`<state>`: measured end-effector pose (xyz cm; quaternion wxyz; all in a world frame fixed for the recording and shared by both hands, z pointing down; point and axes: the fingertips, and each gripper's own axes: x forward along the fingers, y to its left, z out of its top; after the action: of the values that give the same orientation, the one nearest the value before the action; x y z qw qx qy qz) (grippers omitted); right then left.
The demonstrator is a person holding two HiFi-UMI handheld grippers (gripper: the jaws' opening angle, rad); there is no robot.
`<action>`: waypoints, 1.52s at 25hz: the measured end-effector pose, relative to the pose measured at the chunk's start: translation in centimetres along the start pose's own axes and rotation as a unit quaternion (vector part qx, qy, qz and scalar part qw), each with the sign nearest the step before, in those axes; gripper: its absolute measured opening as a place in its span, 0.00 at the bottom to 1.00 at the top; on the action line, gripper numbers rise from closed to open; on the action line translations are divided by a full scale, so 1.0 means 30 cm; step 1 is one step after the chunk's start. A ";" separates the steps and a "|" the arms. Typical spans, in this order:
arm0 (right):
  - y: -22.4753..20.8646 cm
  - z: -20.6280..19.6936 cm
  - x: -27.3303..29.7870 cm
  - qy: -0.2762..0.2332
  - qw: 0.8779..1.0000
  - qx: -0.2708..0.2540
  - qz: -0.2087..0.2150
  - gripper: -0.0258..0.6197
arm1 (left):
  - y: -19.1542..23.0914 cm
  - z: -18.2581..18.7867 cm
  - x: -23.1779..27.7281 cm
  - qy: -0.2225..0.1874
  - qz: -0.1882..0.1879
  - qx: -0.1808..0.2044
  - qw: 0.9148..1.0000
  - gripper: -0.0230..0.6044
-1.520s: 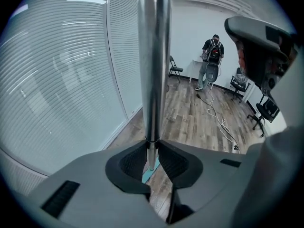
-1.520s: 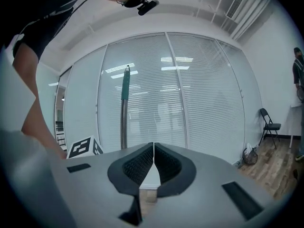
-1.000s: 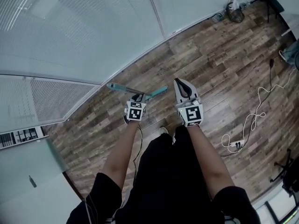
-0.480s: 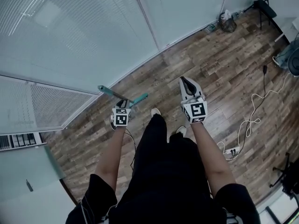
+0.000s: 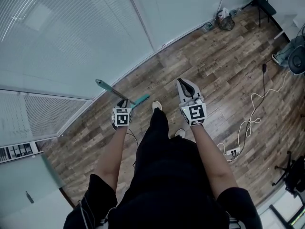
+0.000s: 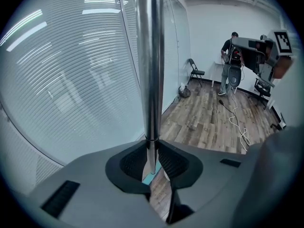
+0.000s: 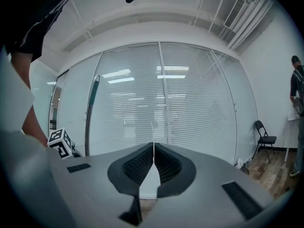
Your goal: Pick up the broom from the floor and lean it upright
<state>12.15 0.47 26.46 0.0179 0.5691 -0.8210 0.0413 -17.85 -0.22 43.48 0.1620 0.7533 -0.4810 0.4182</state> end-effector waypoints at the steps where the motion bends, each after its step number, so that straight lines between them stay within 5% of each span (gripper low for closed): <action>1: -0.015 0.006 0.020 0.000 1.000 -0.003 -0.002 0.07 | -0.001 0.015 0.022 -0.004 -0.002 -0.002 1.000 0.18; 6: -0.058 0.028 0.125 0.009 0.999 -0.033 -0.022 0.07 | 0.018 0.059 0.133 -0.015 -0.015 0.005 1.000 0.18; 15: -0.049 -0.033 0.402 0.047 0.997 -0.043 -0.033 0.07 | 0.154 0.092 0.306 0.004 -0.027 -0.054 0.998 0.18; 20: -0.041 -0.053 0.553 0.065 0.996 -0.046 -0.030 0.07 | 0.207 0.108 0.419 0.017 -0.044 -0.042 0.998 0.18; 38: -0.028 -0.081 0.717 0.093 0.994 -0.040 -0.045 0.07 | 0.325 0.193 0.614 0.027 -0.057 -0.050 0.997 0.18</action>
<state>5.33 -19.67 30.56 0.1187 0.5977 -0.7906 0.0597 -20.02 -19.54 52.95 0.2360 0.7591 -0.4527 0.4039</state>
